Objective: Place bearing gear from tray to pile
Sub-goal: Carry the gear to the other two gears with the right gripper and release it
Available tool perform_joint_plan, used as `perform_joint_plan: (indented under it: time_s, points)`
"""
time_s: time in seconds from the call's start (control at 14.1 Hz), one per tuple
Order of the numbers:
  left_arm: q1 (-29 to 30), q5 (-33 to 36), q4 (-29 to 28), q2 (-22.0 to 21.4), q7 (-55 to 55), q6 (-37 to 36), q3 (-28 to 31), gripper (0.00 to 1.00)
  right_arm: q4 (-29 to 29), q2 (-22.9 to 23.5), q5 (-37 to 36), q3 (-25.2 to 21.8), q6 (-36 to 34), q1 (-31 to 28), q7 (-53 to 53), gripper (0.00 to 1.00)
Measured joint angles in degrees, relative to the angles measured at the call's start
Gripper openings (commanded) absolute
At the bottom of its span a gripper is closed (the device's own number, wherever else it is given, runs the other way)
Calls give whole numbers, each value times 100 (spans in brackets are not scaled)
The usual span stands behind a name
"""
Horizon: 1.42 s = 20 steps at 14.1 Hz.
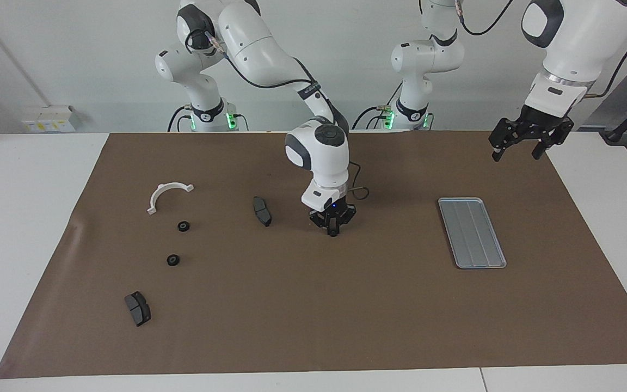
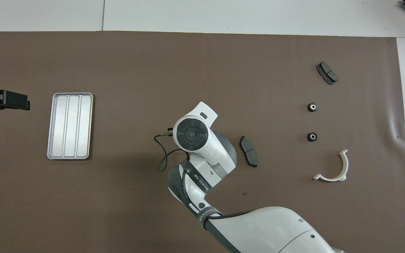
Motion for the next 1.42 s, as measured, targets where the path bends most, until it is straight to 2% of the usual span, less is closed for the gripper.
perform_joint_plan:
  time_s: [0.5,0.92,1.21,1.42]
  points:
    - [0,0,0,0,-4,-5,0,100,50,-133,20,-57,-138,-98,13,0]
    - [0,0,0,0,-5,-10,1,100,76,-1073,20,-97,-990,-946,-37,0]
    - [0,0,0,0,-6,-12,3,100,46,-1397,20,-106,-1617,-1641,-701,0]
    - [0,0,0,0,-7,-13,6,100,-286,-1499,20,-106,-1667,-2109,-1439,0]
